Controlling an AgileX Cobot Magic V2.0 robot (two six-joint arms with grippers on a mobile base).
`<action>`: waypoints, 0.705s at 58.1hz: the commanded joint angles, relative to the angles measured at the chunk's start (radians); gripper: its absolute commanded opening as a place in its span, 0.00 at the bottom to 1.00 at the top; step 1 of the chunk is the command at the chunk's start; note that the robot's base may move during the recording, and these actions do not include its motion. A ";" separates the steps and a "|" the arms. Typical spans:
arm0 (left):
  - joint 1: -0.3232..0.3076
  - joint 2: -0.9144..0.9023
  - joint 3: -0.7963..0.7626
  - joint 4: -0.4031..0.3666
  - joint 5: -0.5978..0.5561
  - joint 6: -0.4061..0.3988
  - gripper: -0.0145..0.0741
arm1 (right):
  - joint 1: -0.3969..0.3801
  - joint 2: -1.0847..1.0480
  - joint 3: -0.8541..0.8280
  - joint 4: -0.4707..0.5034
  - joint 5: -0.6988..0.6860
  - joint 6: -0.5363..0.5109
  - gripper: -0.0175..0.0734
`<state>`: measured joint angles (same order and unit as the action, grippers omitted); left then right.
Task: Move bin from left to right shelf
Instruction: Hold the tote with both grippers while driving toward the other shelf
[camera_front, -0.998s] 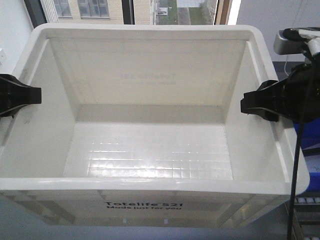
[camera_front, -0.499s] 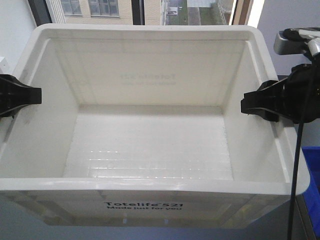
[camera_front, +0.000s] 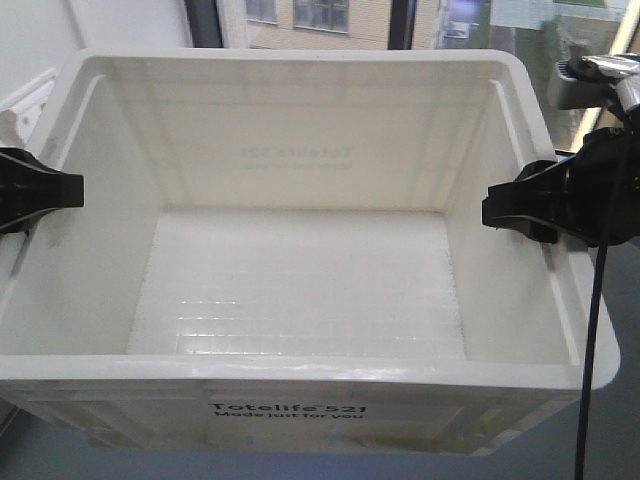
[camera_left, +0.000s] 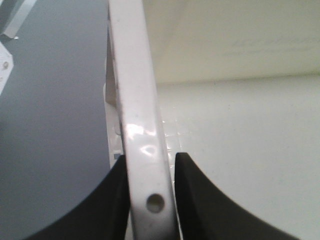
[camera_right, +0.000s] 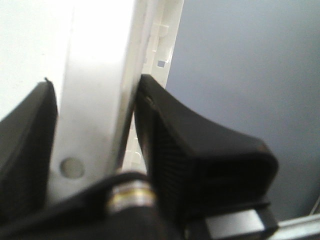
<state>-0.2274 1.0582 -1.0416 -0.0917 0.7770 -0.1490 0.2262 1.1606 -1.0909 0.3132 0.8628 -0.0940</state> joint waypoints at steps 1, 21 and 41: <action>-0.003 -0.029 -0.040 0.034 -0.117 0.040 0.16 | -0.007 -0.035 -0.039 0.011 -0.088 -0.047 0.19; -0.003 -0.029 -0.040 0.034 -0.117 0.040 0.16 | -0.007 -0.035 -0.039 0.011 -0.089 -0.047 0.19; -0.003 -0.029 -0.040 0.034 -0.117 0.040 0.16 | -0.007 -0.035 -0.039 0.011 -0.088 -0.047 0.19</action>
<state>-0.2274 1.0582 -1.0416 -0.0908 0.7779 -0.1490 0.2262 1.1606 -1.0909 0.3150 0.8621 -0.0940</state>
